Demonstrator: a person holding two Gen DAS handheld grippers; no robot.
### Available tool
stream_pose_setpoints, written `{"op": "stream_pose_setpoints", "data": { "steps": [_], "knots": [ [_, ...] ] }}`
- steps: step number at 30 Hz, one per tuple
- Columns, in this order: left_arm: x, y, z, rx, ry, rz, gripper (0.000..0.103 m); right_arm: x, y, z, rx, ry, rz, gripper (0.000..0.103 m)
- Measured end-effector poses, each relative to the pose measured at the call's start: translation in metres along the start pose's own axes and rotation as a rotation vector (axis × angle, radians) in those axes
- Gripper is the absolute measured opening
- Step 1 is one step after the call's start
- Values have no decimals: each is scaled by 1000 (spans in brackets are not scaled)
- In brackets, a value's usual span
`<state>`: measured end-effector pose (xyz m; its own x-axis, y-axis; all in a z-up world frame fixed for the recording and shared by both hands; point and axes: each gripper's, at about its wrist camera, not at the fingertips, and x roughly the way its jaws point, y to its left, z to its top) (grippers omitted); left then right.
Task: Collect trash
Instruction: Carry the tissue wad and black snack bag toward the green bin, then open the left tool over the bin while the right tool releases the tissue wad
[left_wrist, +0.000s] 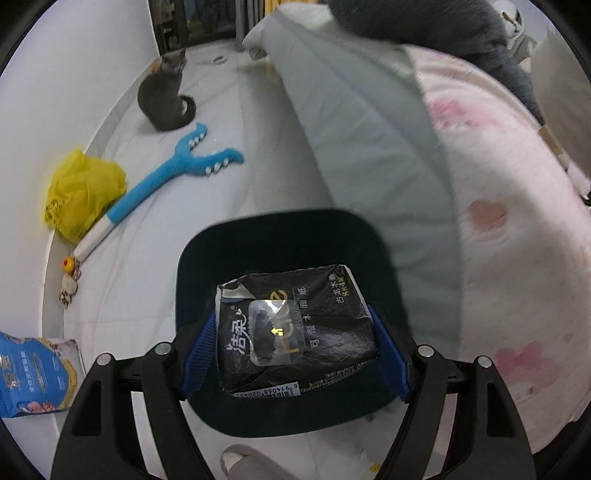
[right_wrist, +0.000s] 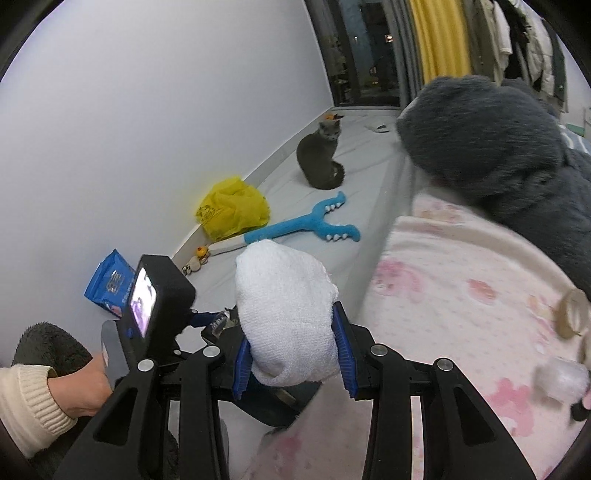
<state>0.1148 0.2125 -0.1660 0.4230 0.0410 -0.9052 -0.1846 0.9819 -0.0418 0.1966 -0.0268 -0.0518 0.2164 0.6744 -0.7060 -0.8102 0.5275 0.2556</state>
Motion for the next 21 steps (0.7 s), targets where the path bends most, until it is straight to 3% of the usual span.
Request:
{"op": "stream_pose_setpoints", "data": {
  "steps": [14, 18, 21],
  "knots": [
    [34, 37, -24, -64, 131, -28, 80, 65, 36, 8, -26, 121, 21, 40],
    [35, 43, -27, -66, 124, -36, 91, 81, 40, 9, -28, 150, 19, 40],
    [29, 48, -26, -73, 105, -34, 93, 94, 43, 8, -26, 175, 14, 40]
  ]
}}
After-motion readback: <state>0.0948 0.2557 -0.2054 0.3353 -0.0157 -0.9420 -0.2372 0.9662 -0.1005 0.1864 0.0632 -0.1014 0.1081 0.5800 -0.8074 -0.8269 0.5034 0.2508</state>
